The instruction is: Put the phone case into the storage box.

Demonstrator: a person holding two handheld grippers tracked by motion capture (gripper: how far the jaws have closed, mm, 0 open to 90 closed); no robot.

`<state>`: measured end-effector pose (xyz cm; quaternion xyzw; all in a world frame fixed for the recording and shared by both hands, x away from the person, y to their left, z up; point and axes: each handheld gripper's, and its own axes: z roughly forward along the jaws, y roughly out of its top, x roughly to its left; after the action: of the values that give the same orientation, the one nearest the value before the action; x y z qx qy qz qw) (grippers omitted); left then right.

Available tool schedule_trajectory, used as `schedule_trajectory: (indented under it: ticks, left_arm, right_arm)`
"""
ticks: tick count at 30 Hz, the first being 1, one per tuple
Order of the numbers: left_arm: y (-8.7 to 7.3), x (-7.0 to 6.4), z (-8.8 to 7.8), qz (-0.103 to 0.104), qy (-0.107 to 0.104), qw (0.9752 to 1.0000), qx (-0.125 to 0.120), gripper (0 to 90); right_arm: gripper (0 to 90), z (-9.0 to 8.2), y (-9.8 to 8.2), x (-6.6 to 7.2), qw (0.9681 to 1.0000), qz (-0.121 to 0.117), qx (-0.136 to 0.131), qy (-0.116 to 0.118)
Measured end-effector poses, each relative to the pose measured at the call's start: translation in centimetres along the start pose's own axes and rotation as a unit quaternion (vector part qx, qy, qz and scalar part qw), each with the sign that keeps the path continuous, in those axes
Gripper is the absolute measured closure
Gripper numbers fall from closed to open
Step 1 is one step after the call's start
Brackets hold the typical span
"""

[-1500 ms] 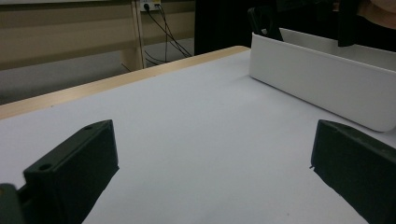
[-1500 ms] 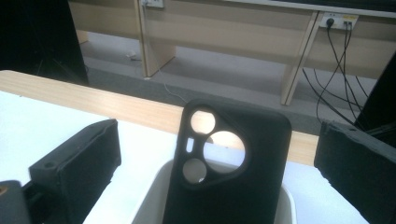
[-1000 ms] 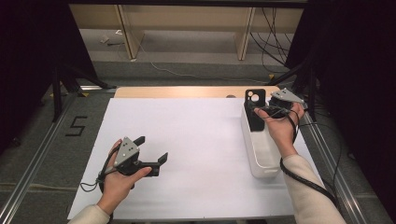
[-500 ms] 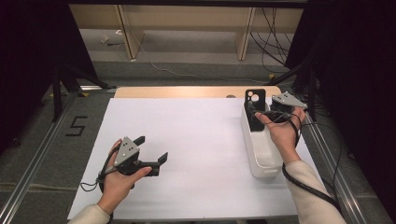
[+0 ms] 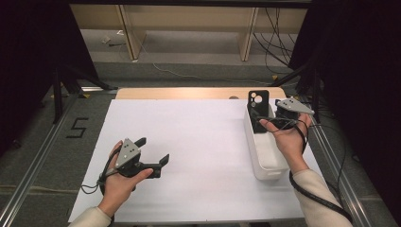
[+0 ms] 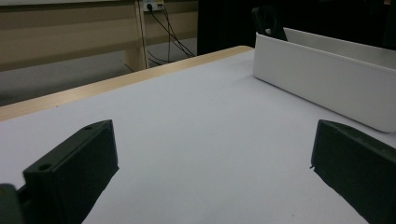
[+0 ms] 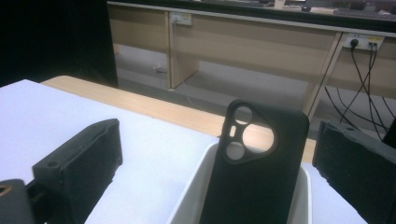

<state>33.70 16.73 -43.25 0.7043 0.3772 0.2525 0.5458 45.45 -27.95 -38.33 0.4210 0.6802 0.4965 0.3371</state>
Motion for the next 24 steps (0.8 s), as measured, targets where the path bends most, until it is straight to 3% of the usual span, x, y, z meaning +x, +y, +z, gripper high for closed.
schedule_trajectory:
  ticks: [24]
  left_arm:
    - [0.1, 0.1, -0.1, 0.001, 0.001, 1.0000, -0.002, 0.0]
  right_arm:
    - [3.5, -2.5, -0.2, 1.8, 0.9991, -0.009, -0.011, 0.041]
